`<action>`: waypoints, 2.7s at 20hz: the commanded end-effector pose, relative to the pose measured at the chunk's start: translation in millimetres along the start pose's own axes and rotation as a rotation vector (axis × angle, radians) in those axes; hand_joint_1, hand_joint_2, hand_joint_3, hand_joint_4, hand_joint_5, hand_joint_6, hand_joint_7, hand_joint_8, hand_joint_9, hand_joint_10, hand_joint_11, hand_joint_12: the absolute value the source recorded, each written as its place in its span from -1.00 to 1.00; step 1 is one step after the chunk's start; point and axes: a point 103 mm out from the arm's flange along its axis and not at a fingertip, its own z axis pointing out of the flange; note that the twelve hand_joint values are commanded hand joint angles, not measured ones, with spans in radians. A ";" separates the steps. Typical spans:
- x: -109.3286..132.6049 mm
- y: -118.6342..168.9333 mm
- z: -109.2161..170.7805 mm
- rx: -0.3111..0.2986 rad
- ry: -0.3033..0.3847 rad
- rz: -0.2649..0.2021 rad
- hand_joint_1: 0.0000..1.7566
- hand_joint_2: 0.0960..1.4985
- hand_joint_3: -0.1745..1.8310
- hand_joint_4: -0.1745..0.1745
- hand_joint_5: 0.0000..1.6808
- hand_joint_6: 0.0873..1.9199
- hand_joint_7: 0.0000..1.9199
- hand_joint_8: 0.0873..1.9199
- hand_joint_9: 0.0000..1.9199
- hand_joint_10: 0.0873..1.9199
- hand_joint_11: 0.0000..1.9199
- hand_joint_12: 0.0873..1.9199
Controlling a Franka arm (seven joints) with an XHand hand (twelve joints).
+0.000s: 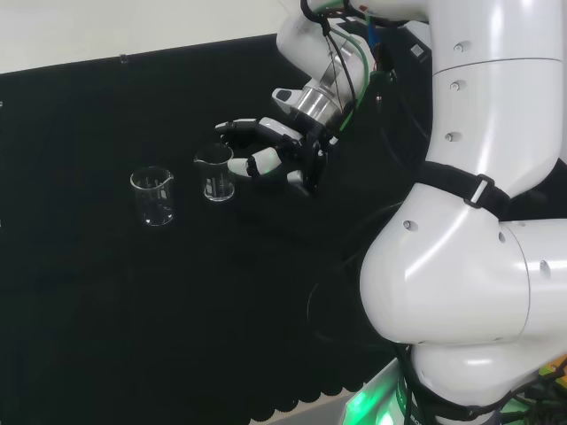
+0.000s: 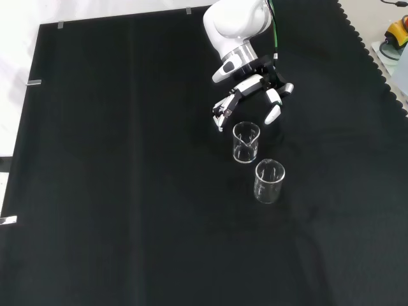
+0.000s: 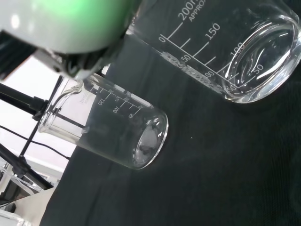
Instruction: Pick up the beaker on the right.
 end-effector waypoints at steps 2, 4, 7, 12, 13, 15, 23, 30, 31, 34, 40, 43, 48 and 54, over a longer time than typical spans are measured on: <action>-1.4 0.4 3.5 -0.001 0.040 -0.005 0.10 -0.73 0.25 -0.30 -0.42 -1.00 -0.60 -0.39 -0.54 -0.43 -1.00 0.33; -2.2 -0.1 3.3 -0.008 0.060 -0.003 0.11 -0.73 0.25 -0.30 -0.41 -1.00 -0.60 -0.39 -0.54 -0.43 -1.00 0.33; -2.8 -0.3 3.2 -0.006 0.070 -0.005 0.11 -0.73 0.25 -0.29 -0.39 -0.94 -0.59 -0.39 -0.53 -0.45 -1.00 0.33; -3.4 1.6 7.1 0.026 0.040 -0.006 0.11 -0.74 0.26 -0.32 -0.54 -0.90 -0.61 -0.40 -0.52 -0.47 -1.00 0.33; -3.3 2.4 8.2 0.031 0.035 -0.006 0.11 -0.74 0.26 -0.32 -0.55 -0.90 -0.61 -0.40 -0.52 -0.47 -1.00 0.33; -3.0 4.3 10.3 0.042 0.024 -0.008 0.11 -0.74 0.26 -0.32 -0.56 -0.90 -0.62 -0.40 -0.53 -0.48 -1.00 0.32; -4.5 9.7 16.5 0.039 0.021 -0.006 0.11 -0.74 0.26 -0.31 -0.58 -0.91 -0.64 -0.41 -0.54 -0.48 -1.00 0.30; -7.2 10.3 16.8 0.031 0.023 -0.009 0.11 -0.74 0.26 -0.30 -0.56 -0.90 -0.64 -0.40 -0.55 -0.48 -1.00 0.29; -7.3 11.1 18.3 0.033 0.022 -0.009 0.11 -0.74 0.25 -0.30 -0.56 -0.90 -0.64 -0.40 -0.55 -0.48 -1.00 0.29; -7.5 14.2 23.3 0.039 0.018 -0.009 0.11 -0.74 0.25 -0.30 -0.55 -0.89 -0.64 -0.40 -0.55 -0.48 -1.00 0.29; -9.1 14.0 22.3 0.036 0.032 -0.013 0.11 -0.74 0.25 -0.28 -0.54 -0.89 -0.63 -0.40 -0.55 -0.48 -1.00 0.29; -9.6 15.4 24.5 0.035 0.030 -0.012 0.11 -0.74 0.25 -0.27 -0.53 -0.88 -0.63 -0.40 -0.54 -0.48 -1.00 0.29; -11.1 16.9 27.2 0.039 0.031 -0.015 0.11 -0.74 0.25 -0.25 -0.51 -0.86 -0.60 -0.39 -0.53 -0.47 -1.00 0.30; -10.6 21.7 35.0 0.046 0.027 -0.017 0.11 -0.74 0.24 -0.25 -0.50 -0.85 -0.60 -0.39 -0.53 -0.47 -1.00 0.31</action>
